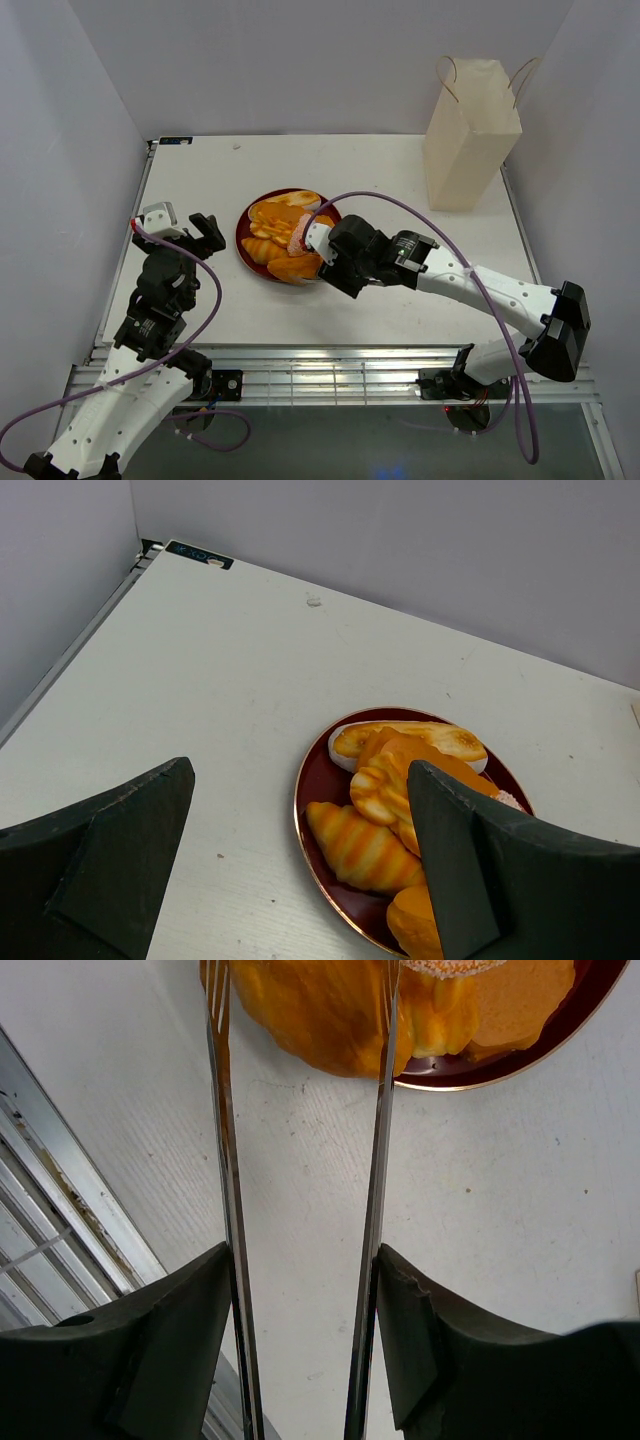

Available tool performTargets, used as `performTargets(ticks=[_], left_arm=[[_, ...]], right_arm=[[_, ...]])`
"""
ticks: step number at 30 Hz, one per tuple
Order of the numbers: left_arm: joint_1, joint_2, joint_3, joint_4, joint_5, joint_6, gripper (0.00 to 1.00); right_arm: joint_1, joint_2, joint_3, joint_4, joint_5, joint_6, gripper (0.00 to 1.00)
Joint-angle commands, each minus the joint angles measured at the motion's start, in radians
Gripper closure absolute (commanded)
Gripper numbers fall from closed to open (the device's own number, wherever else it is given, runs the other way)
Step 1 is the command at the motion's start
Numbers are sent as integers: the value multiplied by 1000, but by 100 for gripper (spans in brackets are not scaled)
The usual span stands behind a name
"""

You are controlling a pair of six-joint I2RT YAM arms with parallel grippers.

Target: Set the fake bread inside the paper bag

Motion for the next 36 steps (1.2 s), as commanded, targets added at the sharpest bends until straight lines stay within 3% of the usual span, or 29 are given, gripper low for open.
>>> performTargets(ticks=[1, 8, 15, 24, 36], left_arm=[[-3, 4, -5, 5, 15, 8, 2], [-3, 5, -8, 7, 23, 8, 2], [-3, 7, -8, 7, 28, 6, 2], [-5, 7, -8, 7, 34, 10, 2], [-6, 1, -8, 8, 32, 11, 2]], right_arm=[[11, 7, 54, -17, 1, -34, 37], [13, 22, 53, -22, 42, -32, 40], [13, 47, 68, -31, 44, -24, 58], [13, 62, 117, -63, -59, -26, 72], [13, 18, 166, -40, -203, -31, 77]])
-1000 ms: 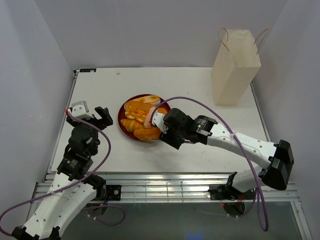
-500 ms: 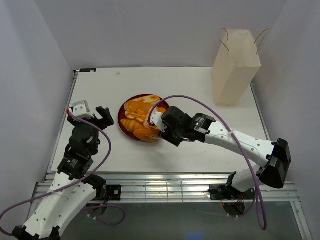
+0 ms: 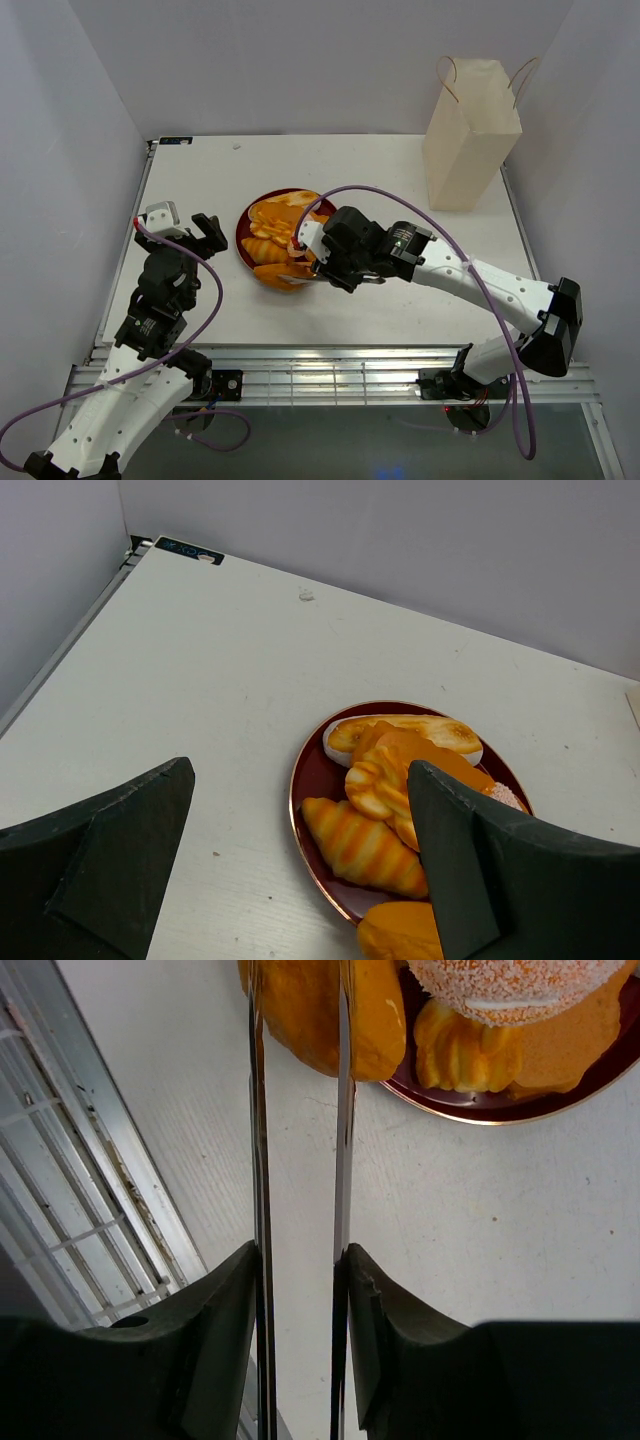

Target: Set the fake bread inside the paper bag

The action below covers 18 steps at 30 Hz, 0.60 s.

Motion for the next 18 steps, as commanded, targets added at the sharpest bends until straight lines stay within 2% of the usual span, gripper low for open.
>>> performTargets(ticks=[1, 11, 17, 18], left_arm=[[-6, -5, -6, 6, 8, 10, 2], [-7, -7, -5, 8, 5, 11, 2], [-7, -10, -6, 8, 2, 11, 2], [-7, -8, -6, 8, 2, 11, 2]], right_arm=[[5, -48, 51, 54, -98, -7, 77], [5, -70, 46, 144, -59, 16, 79], [4, -67, 66, 163, 30, 25, 81], [4, -83, 71, 189, 82, 34, 81]])
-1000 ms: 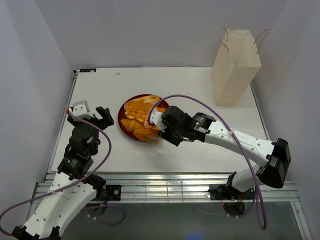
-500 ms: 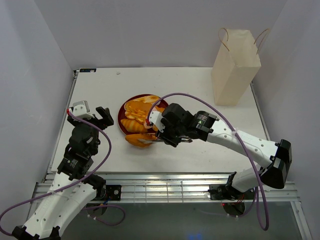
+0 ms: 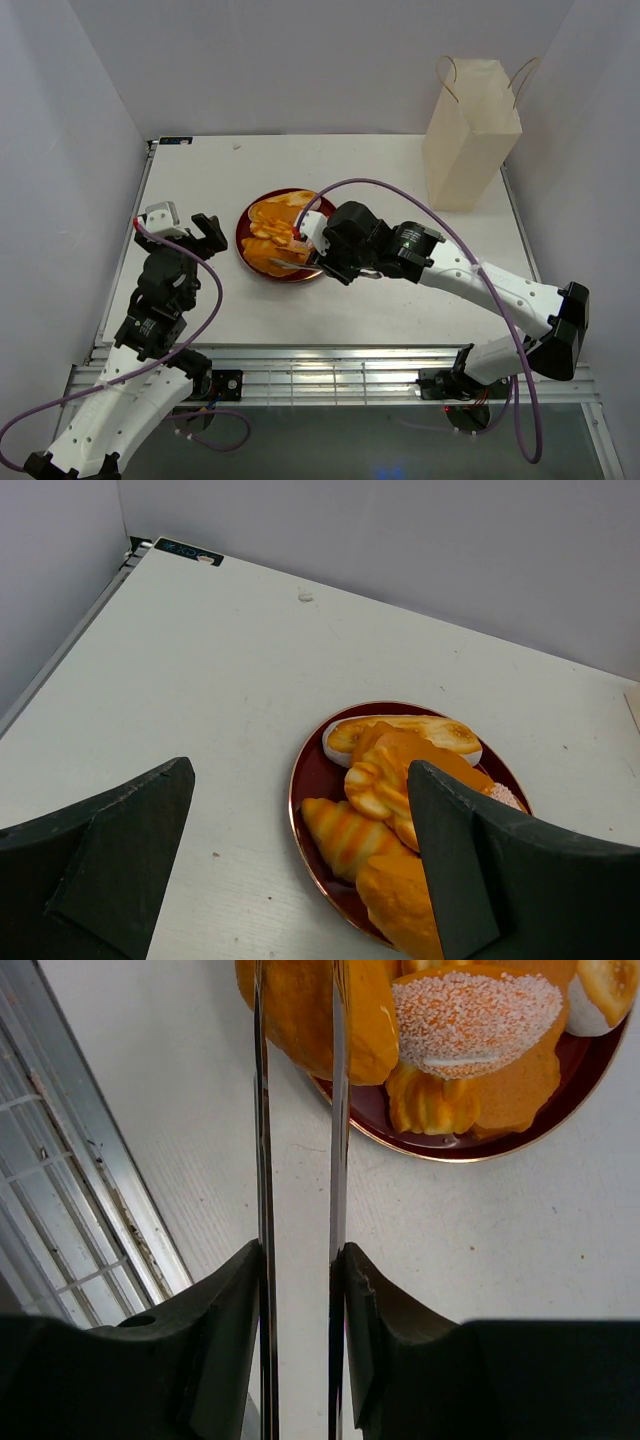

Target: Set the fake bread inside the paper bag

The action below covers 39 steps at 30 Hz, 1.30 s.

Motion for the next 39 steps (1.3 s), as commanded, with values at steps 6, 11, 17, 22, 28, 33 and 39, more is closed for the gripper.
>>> performTargets(ticks=[6, 11, 17, 22, 28, 33, 39], left_arm=[[-6, -12, -6, 6, -1, 9, 2], [-7, -12, -8, 6, -1, 9, 2], [-7, -15, -6, 6, -1, 8, 2], [-7, -15, -6, 6, 4, 8, 2], [-10, -12, -6, 11, 16, 8, 2], [-10, -10, -6, 10, 28, 8, 2], [-13, -12, -6, 11, 25, 9, 2]], right_arm=[[-21, -114, 61, 218, 258, 52, 81], [-68, -173, 52, 307, 373, 77, 78], [-304, -233, 106, 358, 311, 173, 78], [-437, -219, 193, 355, 274, 193, 78], [-547, -270, 172, 358, 341, 224, 78], [-668, -321, 175, 359, 364, 285, 78], [-822, -295, 215, 358, 290, 345, 78]])
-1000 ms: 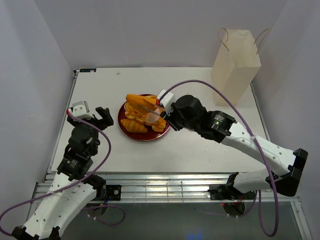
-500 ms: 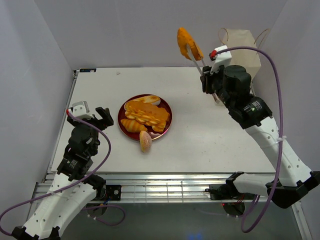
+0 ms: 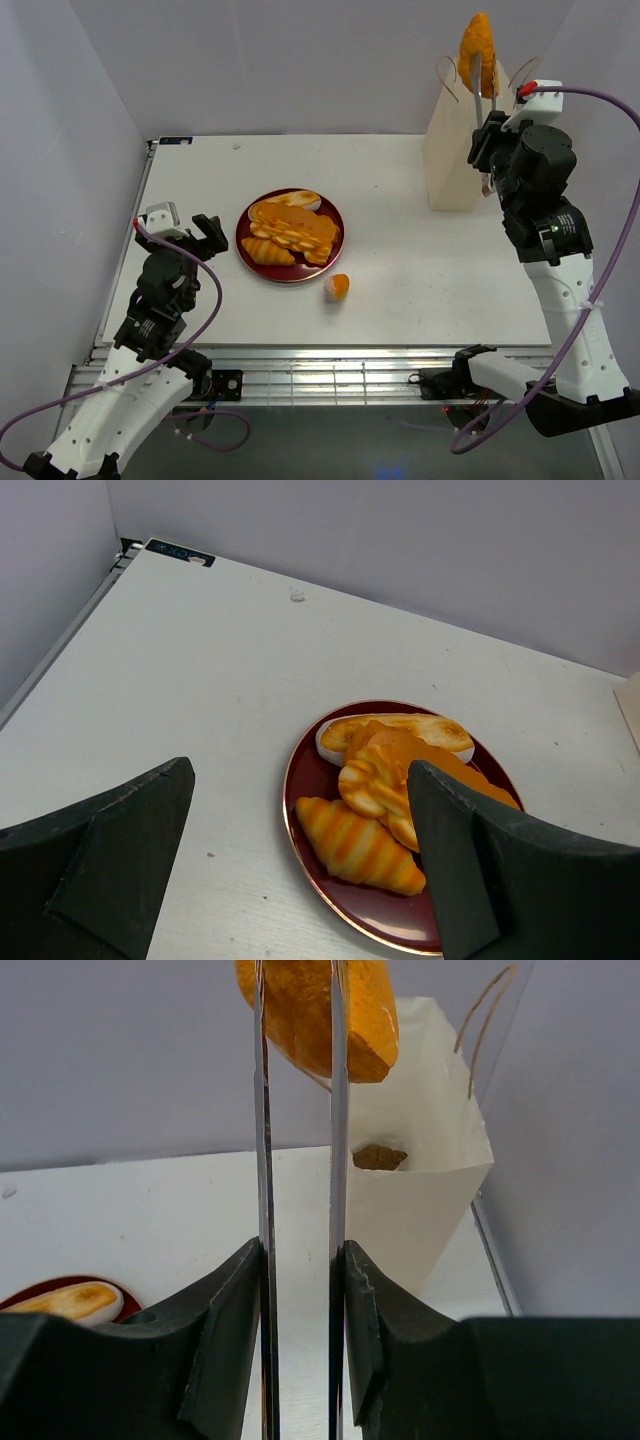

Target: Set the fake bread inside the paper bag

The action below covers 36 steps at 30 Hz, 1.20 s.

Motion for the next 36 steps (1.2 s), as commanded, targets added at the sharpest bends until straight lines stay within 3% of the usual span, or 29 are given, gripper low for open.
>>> performTargets(ticks=[1, 8, 11, 16, 28, 31, 36], left_arm=[[-7, -8, -6, 9, 12, 9, 2], [-13, -17, -9, 12, 6, 12, 2], [-14, -22, -9, 12, 8, 12, 2], [-14, -22, -11, 12, 9, 12, 2], [-17, -25, -12, 17, 6, 15, 2], [-17, -25, -12, 15, 6, 15, 2], [-19, -25, -12, 15, 8, 17, 2]], right_arm=[[-80, 14, 55, 83, -57, 66, 78], [-325, 102, 67, 83, -269, 144, 79], [-361, 131, 55, 106, -321, 135, 79], [-372, 185, 44, 135, -392, 140, 78], [-405, 286, 46, 195, -401, 127, 77], [-407, 300, 47, 196, -416, 126, 75], [-407, 301, 26, 204, -438, 127, 60]])
